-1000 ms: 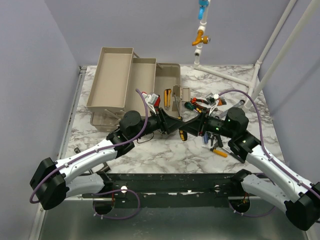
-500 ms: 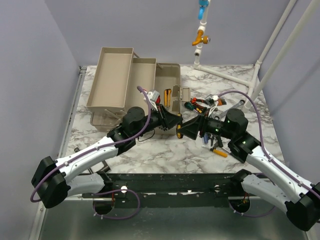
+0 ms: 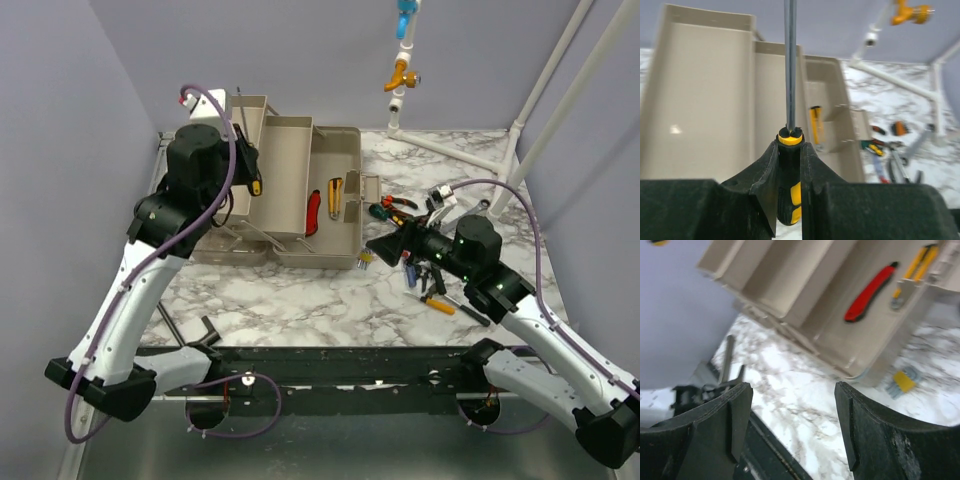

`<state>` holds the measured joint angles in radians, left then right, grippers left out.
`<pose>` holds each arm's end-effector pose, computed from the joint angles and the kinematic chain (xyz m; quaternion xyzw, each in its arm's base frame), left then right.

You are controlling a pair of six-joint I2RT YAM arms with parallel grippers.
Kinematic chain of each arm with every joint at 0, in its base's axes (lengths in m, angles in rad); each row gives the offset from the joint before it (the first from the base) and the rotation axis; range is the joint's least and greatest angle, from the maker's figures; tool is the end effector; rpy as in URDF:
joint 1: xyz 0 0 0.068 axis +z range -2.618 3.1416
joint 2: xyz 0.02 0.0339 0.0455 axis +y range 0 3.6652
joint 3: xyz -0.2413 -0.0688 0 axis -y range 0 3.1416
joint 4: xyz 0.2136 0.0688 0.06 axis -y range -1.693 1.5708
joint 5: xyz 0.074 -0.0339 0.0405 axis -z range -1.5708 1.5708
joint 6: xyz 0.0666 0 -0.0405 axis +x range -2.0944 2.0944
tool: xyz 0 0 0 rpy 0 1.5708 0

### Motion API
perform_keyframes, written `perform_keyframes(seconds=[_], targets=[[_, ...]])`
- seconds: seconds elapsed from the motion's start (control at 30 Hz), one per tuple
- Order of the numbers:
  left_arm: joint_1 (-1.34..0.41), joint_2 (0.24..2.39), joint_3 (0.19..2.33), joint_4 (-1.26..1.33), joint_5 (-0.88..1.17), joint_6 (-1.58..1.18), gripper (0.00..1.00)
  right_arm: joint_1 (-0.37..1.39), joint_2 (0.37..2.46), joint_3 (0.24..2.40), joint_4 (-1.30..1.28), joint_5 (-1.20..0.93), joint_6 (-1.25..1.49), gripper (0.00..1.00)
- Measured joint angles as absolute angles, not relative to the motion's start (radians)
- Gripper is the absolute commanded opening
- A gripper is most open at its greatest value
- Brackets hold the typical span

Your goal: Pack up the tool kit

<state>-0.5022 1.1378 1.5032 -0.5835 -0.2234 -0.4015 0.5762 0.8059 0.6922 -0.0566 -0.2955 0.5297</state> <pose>0.2109 -0.0990 0.4348 -0.0307 0.7775 -0.1934 0.5976 0.1636 0.1294 0.2996 -0.1124 0.7539 0.4306 0.4833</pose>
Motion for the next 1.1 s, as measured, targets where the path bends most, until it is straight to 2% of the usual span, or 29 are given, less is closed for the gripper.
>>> perform_keyframes(seconds=[0.17, 0.4, 0.57, 0.63, 0.7, 0.73, 0.87, 0.97, 1.1], targets=[[-0.402, 1.308, 1.688, -0.757, -0.327, -0.284, 0.00, 0.577, 0.902, 0.789, -0.205, -0.061, 0.523, 0.74], [-0.322, 1.588, 1.766, -0.871, -0.375, -0.121, 0.00, 0.577, 1.042, 0.895, -0.449, 0.276, 0.569, 0.77], [-0.271, 1.753, 1.848, -0.929, -0.370, -0.093, 0.00, 0.577, 1.121, 0.900, -0.615, 0.412, 0.667, 0.76], [-0.260, 1.778, 1.868, -0.945, -0.371, -0.094, 0.06, 0.577, 1.148, 0.896, -0.661, 0.443, 0.693, 0.77], [-0.255, 1.791, 1.886, -0.958, -0.370, -0.097, 0.24, 0.576, 1.172, 0.896, -0.691, 0.464, 0.715, 0.78], [-0.255, 1.794, 1.893, -0.966, -0.368, -0.101, 0.29, 0.572, 1.182, 0.896, -0.698, 0.471, 0.725, 0.78], [-0.255, 1.794, 1.903, -0.981, -0.347, -0.123, 0.40, 0.527, 1.222, 0.887, -0.689, 0.476, 0.750, 0.77], [-0.255, 1.794, 1.903, -0.982, -0.329, -0.134, 0.54, 0.477, 1.264, 0.877, -0.670, 0.477, 0.751, 0.73], [-0.255, 1.794, 1.903, -0.982, -0.312, -0.149, 0.70, 0.435, 1.322, 0.867, -0.635, 0.464, 0.720, 0.62]])
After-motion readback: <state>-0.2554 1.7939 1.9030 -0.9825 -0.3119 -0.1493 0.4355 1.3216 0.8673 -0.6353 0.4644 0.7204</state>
